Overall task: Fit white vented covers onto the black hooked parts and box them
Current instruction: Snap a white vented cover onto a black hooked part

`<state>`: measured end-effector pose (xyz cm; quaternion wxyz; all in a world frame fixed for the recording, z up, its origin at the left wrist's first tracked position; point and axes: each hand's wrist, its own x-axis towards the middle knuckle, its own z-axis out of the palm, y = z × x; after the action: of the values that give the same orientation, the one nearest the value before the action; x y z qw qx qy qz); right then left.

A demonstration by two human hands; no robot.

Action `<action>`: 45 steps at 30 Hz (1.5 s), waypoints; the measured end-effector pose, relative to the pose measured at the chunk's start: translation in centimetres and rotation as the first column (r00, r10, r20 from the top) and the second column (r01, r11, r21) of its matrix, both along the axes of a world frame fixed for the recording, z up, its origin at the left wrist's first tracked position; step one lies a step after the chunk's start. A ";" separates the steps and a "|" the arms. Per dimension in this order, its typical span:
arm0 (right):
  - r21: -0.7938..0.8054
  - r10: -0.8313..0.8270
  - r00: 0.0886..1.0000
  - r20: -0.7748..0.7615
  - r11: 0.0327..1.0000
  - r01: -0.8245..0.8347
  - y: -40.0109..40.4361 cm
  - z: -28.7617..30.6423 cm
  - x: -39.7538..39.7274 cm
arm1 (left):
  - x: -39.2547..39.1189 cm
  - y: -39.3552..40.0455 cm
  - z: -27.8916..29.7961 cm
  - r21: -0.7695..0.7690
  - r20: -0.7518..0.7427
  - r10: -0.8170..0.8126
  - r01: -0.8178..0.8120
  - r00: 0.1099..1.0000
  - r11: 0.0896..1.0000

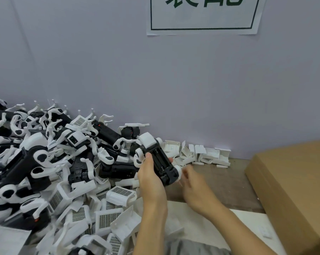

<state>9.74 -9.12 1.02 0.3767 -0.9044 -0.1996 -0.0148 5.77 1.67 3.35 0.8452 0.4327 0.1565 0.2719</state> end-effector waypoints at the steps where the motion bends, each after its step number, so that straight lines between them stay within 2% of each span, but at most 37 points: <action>1: 0.173 -0.064 0.995 -0.082 0.982 0.077 -0.8 0.5 -0.1 | 0.1 -0.3 0.0 0.023 -0.006 -0.019 0.019 1.000 1.000; 3: 0.441 -0.168 0.944 -0.285 0.851 0.285 -2.7 1.2 -0.4 | 0.2 -0.8 -0.1 0.077 -0.027 -0.065 0.067 0.998 0.995; 5: 0.638 -0.129 0.862 -0.491 0.620 0.457 -4.5 1.5 -0.8 | 0.2 -1.5 -0.1 0.131 -0.052 -0.124 0.130 0.991 0.983; 6: 0.681 -0.099 0.829 -0.550 0.521 0.514 -5.4 1.4 -1.1 | 0.2 -1.9 -0.2 0.152 -0.070 -0.157 0.166 0.985 0.974; 9: 0.703 -0.049 0.751 -0.659 0.316 0.637 -6.9 0.6 -2.1 | 0.1 -3.5 -0.3 0.173 -0.144 -0.230 0.253 0.962 0.952; 11: 0.721 0.005 0.746 -0.666 0.261 0.642 -7.3 0.2 -2.3 | 0.1 -4.2 -0.5 0.178 -0.185 -0.256 0.288 0.949 0.941; 13: 0.758 0.022 0.790 -0.613 0.300 0.579 -7.5 0.3 -2.1 | 0.2 -4.7 -0.8 0.215 -0.225 -0.267 0.315 0.937 0.924; 16: 0.788 -0.041 0.883 -0.468 0.432 0.438 -7.5 0.7 -1.7 | 0.3 -4.8 -1.3 0.254 -0.241 -0.270 0.329 0.932 0.910; 19: 0.816 -0.042 0.946 -0.322 0.495 0.299 -6.6 1.6 -2.0 | 0.5 -5.0 -1.7 0.296 -0.254 -0.272 0.342 0.928 0.892; 22: 0.799 -0.010 0.981 -0.193 0.578 0.163 -5.3 2.4 -2.5 | 0.6 -5.3 -2.0 0.297 -0.257 -0.336 0.405 0.906 0.865; 24: 0.776 -0.016 0.988 -0.151 0.617 0.129 -4.6 2.5 -2.9 | 0.6 -5.5 -2.0 0.270 -0.248 -0.384 0.444 0.889 0.854; 28: 0.682 -0.155 0.988 -0.025 0.719 0.130 -4.0 2.0 -2.9 | 0.6 -5.7 -2.3 0.291 -0.219 -0.431 0.480 0.875 0.827; 33: 0.683 -0.288 0.958 -0.007 0.698 0.215 -3.7 0.8 -2.6 | 0.3 -6.1 -2.0 0.362 -0.200 -0.442 0.486 0.874 0.796; 38: 0.673 -0.215 0.973 -0.082 0.708 0.214 -3.7 -0.3 -1.9 | 0.1 -6.1 -1.9 0.403 -0.197 -0.396 0.442 0.897 0.801; 42: 0.581 -0.240 0.971 -0.008 0.789 0.199 -3.6 -0.2 -2.0 | 0.2 -6.0 -2.2 0.415 -0.222 -0.379 0.439 0.898 0.797; 45: 0.547 -0.271 0.963 0.010 0.808 0.221 -3.9 -0.1 -2.2 | 0.1 -5.9 -2.2 0.438 -0.250 -0.367 0.442 0.896 0.783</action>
<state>7.51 -12.99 0.89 0.6020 -0.7779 -0.0848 -0.1589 5.89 -4.27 1.14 0.7340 0.6725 0.0503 0.0805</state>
